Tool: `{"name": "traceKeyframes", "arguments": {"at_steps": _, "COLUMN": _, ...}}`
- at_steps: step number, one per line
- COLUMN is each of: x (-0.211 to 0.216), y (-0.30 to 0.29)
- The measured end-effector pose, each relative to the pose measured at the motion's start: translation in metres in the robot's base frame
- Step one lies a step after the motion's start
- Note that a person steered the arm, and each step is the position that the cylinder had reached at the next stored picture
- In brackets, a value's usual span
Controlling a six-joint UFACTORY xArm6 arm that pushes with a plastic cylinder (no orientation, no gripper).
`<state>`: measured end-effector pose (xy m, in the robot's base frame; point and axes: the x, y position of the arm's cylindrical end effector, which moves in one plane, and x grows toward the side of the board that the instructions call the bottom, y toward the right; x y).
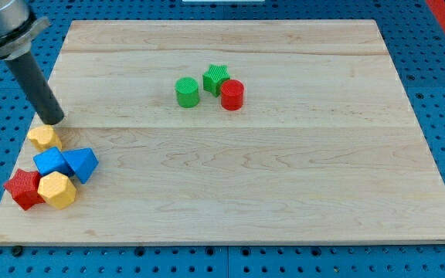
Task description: Push the blue triangle and yellow heart into the blue cube
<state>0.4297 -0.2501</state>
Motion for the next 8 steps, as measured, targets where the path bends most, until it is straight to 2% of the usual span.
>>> {"name": "traceKeyframes", "arguments": {"at_steps": 3, "x": 0.030, "y": -0.050}}
{"name": "traceKeyframes", "arguments": {"at_steps": 5, "x": 0.067, "y": -0.053}}
{"name": "traceKeyframes", "arguments": {"at_steps": 7, "x": 0.024, "y": -0.041}}
{"name": "traceKeyframes", "arguments": {"at_steps": 8, "x": 0.012, "y": -0.010}}
